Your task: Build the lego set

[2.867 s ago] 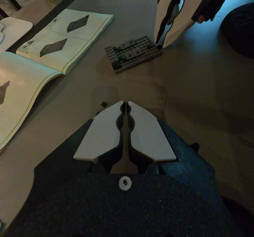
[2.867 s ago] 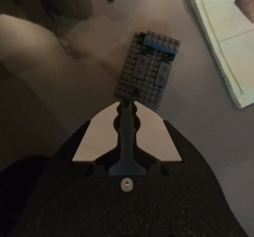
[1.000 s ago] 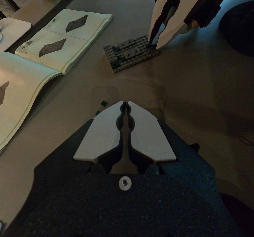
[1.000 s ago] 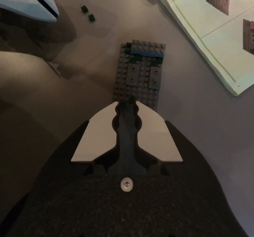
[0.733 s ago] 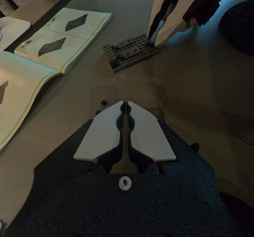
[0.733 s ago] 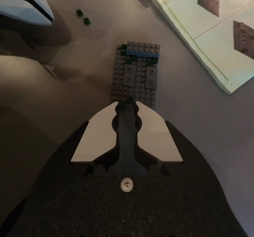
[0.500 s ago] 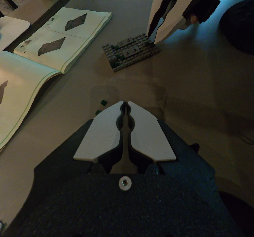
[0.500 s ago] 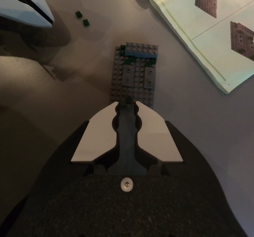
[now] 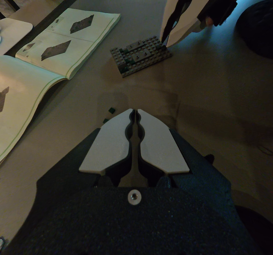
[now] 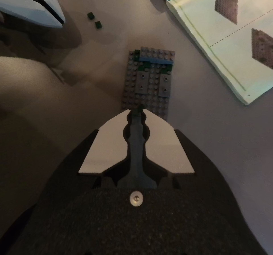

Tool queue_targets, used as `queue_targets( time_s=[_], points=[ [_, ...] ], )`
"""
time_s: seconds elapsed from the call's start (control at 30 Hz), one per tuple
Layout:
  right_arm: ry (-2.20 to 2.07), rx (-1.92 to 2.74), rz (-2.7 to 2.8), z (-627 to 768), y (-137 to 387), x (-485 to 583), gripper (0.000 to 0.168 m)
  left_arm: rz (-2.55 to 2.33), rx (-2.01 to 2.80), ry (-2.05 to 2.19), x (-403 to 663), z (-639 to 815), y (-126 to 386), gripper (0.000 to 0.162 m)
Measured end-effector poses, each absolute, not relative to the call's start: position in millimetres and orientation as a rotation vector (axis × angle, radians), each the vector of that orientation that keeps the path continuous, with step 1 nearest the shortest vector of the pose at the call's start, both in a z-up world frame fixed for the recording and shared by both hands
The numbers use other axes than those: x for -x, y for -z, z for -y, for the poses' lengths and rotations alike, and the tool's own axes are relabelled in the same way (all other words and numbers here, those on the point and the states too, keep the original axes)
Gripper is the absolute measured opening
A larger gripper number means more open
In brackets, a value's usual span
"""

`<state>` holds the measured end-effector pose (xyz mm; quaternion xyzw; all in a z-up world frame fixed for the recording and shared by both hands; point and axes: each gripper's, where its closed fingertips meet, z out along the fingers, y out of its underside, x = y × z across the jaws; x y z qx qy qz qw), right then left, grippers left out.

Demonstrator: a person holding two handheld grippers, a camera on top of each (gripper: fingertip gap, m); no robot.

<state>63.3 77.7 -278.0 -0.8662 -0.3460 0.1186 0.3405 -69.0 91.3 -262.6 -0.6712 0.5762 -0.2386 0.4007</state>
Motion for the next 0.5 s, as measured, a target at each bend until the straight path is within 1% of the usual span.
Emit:
queue_targets(
  time_s=[0.13,0.17,0.23,0.33,0.37,0.43,0.5],
  points=[
    [-0.320,2.245,0.885,-77,276,-65,0.011,-1.456,1.700,0.604,69,-92,263,0.001],
    [-0.325,2.243,0.866,-78,274,-67,0.014,-1.456,1.700,0.603,69,-92,263,0.001],
    [-0.349,2.250,0.812,-80,272,-71,0.025,-1.456,1.700,0.603,69,-92,263,0.001],
    [-0.358,2.296,0.731,-84,276,-76,0.057,-1.461,1.699,0.604,68,-91,264,0.001],
    [-0.353,2.298,0.725,-86,278,-74,0.065,-1.464,1.698,0.603,68,-91,264,0.001],
    [-0.326,2.281,0.740,-93,281,-68,0.073,-1.469,1.695,0.601,67,-90,264,0.001],
    [-0.315,2.272,0.772,-101,283,-63,0.077,-1.470,1.691,0.599,67,-90,263,0.001]
  ],
)
